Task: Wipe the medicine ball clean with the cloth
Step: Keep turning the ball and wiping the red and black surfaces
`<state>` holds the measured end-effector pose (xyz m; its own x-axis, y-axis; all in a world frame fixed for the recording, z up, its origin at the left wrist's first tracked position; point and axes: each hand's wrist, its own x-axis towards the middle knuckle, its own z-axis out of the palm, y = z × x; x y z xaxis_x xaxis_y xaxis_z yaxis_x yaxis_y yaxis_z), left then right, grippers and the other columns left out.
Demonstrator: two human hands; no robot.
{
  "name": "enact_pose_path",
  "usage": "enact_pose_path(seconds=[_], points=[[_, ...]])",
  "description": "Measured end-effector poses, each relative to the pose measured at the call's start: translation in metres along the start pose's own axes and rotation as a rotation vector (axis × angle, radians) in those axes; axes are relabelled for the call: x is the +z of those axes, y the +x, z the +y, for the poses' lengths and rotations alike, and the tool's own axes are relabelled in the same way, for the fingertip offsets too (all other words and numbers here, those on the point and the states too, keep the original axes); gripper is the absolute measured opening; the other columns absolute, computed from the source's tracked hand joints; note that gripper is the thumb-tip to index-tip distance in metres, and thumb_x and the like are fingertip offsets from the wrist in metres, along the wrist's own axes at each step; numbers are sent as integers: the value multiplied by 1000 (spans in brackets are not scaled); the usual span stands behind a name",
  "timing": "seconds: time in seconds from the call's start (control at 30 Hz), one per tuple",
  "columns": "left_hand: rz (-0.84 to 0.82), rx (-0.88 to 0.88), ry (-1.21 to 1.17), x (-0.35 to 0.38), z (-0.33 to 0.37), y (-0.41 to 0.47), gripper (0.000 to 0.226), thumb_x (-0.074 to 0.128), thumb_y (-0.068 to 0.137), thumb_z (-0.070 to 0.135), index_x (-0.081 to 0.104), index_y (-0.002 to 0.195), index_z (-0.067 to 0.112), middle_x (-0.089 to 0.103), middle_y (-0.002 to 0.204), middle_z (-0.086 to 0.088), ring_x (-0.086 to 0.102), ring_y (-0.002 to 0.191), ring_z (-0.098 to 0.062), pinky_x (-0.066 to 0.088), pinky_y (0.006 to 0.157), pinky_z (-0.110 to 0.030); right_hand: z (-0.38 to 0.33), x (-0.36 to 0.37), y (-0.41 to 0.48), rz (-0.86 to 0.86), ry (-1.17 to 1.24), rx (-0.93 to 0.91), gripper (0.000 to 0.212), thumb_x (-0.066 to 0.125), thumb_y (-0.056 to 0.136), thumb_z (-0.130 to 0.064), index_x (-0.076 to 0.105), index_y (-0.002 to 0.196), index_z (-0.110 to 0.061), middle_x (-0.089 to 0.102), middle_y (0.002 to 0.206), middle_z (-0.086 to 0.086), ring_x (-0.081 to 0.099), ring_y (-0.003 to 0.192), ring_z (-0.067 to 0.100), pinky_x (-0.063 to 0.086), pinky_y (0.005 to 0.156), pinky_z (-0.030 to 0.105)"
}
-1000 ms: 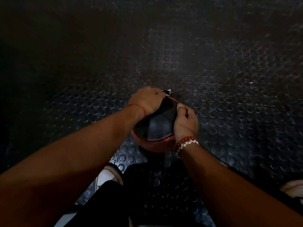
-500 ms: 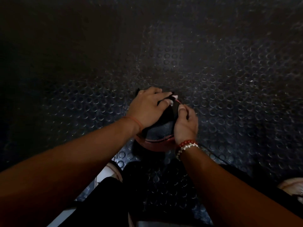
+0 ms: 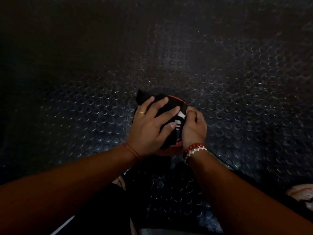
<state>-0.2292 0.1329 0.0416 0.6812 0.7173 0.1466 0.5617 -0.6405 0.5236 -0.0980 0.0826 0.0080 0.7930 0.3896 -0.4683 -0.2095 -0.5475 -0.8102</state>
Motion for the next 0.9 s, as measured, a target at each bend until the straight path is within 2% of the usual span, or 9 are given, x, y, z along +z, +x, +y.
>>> enact_pose_path(seconds=[0.07, 0.13, 0.27, 0.43, 0.53, 0.63, 0.77, 0.83, 0.9], points=[[-93, 75, 98, -2, -2, 12, 47, 45, 93, 48, 59, 134, 29, 52, 143, -9, 40, 135, -39, 33, 112, -50, -1, 1, -2, 11, 23, 14, 47, 47, 85, -51, 64, 118, -22, 61, 122, 7, 57, 112, 22, 45, 100, 36], [-163, 39, 115, -3, -5, 26, 50, 41, 93, 54, 57, 136, 33, 52, 144, -7, 42, 134, -37, 34, 111, -49, -3, 3, -2, 32, 40, 38, 43, 48, 87, -50, 64, 116, -24, 61, 121, 7, 57, 112, 23, 45, 99, 37], [-172, -249, -7, -3, -6, 54, 43, 43, 96, 50, 58, 134, 35, 53, 140, 1, 46, 128, -25, 30, 108, -31, -4, 7, -4, 52, 27, 45, 51, 47, 79, -58, 65, 111, -23, 63, 116, 7, 59, 107, 23, 47, 98, 39], [-52, -653, -350, -3, -24, 59, 31, 47, 100, 36, 70, 119, 26, 67, 122, 0, 58, 115, -19, 40, 93, -24, -5, 7, -3, 49, 25, 68, 44, 51, 83, -56, 65, 109, -23, 63, 113, 6, 59, 106, 22, 46, 97, 33], [38, -805, -498, 0, -25, 36, 36, 40, 102, 30, 66, 124, 18, 62, 130, -5, 53, 124, -20, 37, 102, -25, -6, 3, 2, 32, 48, 72, 35, 53, 90, -48, 66, 106, -20, 63, 114, 7, 59, 105, 21, 42, 87, 26], [126, -536, -386, 5, -6, 5, 48, 37, 98, 39, 53, 140, 23, 49, 142, -5, 41, 134, -17, 26, 114, -28, -10, 0, 6, 22, 48, 80, 29, 51, 93, -44, 65, 102, -20, 63, 109, 5, 55, 98, 18, 37, 82, 23], [106, -4, -23, 4, -4, -2, 47, 45, 95, 38, 56, 136, 18, 49, 145, -14, 31, 136, -25, 24, 116, -38, -10, 0, 6, 24, 35, 73, 24, 50, 92, -45, 63, 96, -26, 63, 109, 5, 57, 98, 20, 44, 88, 30], [29, 117, 38, 1, -14, 10, 48, 47, 95, 41, 58, 135, 18, 51, 143, -14, 34, 136, -27, 26, 116, -38, -7, 1, 4, 32, 55, 84, 27, 50, 90, -46, 65, 100, -25, 63, 113, 8, 59, 103, 22, 46, 95, 35], [-70, 90, 26, -3, -20, 25, 51, 44, 94, 48, 56, 137, 23, 52, 143, -10, 42, 135, -28, 30, 114, -37, -6, 3, 3, 35, 69, 89, 27, 51, 90, -46, 66, 101, -27, 62, 116, 7, 58, 106, 22, 46, 97, 36]])
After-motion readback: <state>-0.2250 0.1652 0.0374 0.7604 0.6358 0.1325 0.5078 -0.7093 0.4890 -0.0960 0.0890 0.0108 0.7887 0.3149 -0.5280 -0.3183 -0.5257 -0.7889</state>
